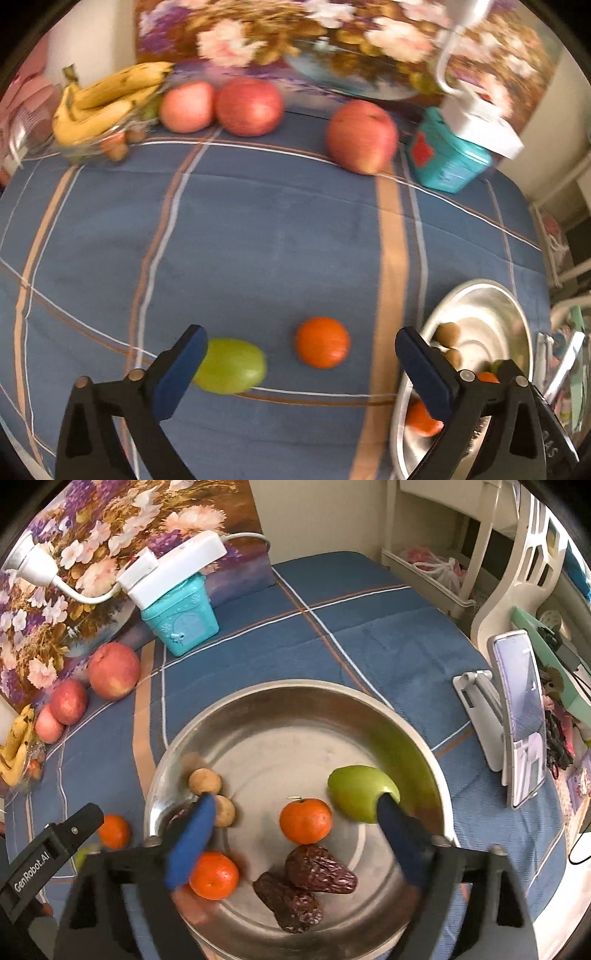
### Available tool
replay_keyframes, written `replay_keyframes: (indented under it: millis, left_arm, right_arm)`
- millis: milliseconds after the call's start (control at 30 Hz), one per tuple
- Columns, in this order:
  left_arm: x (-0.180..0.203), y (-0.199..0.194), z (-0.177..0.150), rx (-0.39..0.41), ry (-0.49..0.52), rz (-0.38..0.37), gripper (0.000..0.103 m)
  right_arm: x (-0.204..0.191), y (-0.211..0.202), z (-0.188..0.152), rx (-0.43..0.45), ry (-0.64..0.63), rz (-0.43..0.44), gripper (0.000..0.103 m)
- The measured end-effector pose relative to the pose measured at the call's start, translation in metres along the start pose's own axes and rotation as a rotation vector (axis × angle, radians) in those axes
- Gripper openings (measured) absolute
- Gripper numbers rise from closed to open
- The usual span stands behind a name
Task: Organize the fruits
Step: 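Move the left tool to the last green pear while the right tool approaches a tangerine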
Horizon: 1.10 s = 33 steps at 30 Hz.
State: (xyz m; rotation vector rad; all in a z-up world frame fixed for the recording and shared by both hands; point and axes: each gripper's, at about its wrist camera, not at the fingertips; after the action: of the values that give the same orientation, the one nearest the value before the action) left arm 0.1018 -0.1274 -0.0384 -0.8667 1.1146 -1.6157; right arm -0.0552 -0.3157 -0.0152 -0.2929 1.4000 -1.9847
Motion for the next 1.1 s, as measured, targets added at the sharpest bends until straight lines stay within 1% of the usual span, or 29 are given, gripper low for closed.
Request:
replay_keyframes:
  millis: [200, 367, 533, 667, 833, 933, 1100]
  left_arm:
    - [-0.034, 0.007, 0.003, -0.008, -0.089, 0.019, 0.103]
    - [-0.054, 0.006, 0.005, 0.012, -0.130, 0.029, 0.103]
    - [-0.069, 0.004, 0.005, 0.023, -0.151, 0.035, 0.103]
    - [-0.085, 0.001, 0.007, 0.027, -0.187, 0.051, 0.103]
    - [-0.102, -0.003, 0.008, 0.038, -0.208, 0.097, 0.103]
    - [-0.110, -0.001, 0.009, 0.025, -0.223, 0.089, 0.103]
    - [-0.117, 0.005, 0.009, 0.001, -0.244, 0.076, 0.103]
  right_arm:
    - [-0.013, 0.004, 0.000, -0.008, -0.035, 0.031, 0.091]
    - [-0.026, 0.004, -0.003, -0.003, -0.062, 0.046, 0.092]
    - [-0.042, 0.006, -0.007, 0.000, -0.086, 0.072, 0.092]
    - [-0.060, 0.007, -0.012, -0.020, -0.114, 0.143, 0.092]
    - [-0.091, 0.007, -0.019, -0.020, -0.175, 0.225, 0.092]
    - [-0.108, 0.013, -0.022, -0.033, -0.217, 0.248, 0.092]
    - [-0.125, 0.023, -0.029, -0.057, -0.252, 0.257, 0.092]
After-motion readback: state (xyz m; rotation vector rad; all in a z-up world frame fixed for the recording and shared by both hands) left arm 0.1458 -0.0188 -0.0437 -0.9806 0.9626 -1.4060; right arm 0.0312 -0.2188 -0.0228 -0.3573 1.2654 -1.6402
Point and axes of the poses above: each gripper's, at about its wrist camera, not at the fingertips, and y roughly the way its jaws point, x to its right, z to its top, and after that the axes turned 7 degrees about z, right-handed
